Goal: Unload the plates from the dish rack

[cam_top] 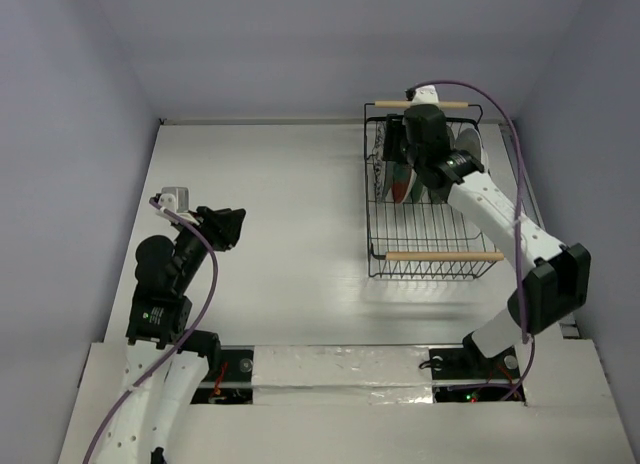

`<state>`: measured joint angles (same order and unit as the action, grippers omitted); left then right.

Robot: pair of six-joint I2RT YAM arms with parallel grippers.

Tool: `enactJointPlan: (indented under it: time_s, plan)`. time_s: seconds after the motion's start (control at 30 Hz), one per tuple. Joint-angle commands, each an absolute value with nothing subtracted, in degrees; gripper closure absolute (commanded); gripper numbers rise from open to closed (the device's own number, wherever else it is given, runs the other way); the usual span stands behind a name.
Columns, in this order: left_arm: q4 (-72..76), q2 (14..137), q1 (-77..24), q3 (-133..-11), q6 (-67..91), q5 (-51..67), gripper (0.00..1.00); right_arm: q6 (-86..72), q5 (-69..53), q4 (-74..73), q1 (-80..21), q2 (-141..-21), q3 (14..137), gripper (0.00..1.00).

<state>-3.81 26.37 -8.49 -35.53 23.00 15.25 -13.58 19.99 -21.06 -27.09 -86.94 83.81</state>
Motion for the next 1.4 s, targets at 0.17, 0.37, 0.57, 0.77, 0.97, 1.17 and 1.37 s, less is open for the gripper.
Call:
enactJointPlan:
  time_s: [0.17, 0.37, 0.57, 0.77, 0.97, 1.17, 1.37]
  plan:
    - [-1.93, 26.89, -7.30, -38.06, 22.85, 16.52, 0.64, -10.11, 23.64, -23.73, -28.12, -97.28, 93.16, 0.40]
    - [-1.67, 26.98, -7.29, -38.06, 22.85, 17.23, 0.63, -8.00, 30.14, -25.93, -28.65, -102.30, 97.46, 0.44]
    - [-1.67, 26.63, -7.29, -38.06, 23.03, 17.23, 0.63, -7.03, 37.44, -29.35, -29.79, -106.96, 100.72, 0.51]
    - [-1.67, 25.84, -7.29, -38.06, 23.12, 17.05, 0.59, -7.30, 40.95, -30.24, -30.93, -108.46, 102.30, 0.66]
    - [-1.84, 25.05, -7.29, -38.06, 23.03, 17.14, 0.57, -5.81, 45.34, -31.64, -32.51, -110.47, 105.73, 0.85]
    - [-1.67, 24.61, -7.82, -38.14, 23.03, 17.05, 0.57, -2.99, 50.27, -33.48, -34.19, -111.88, 110.47, 1.00]
    - [-1.67, 24.43, -8.87, -38.06, 23.03, 16.79, 0.57, 1.58, 53.61, -31.56, -35.33, -109.16, 112.59, 1.00]
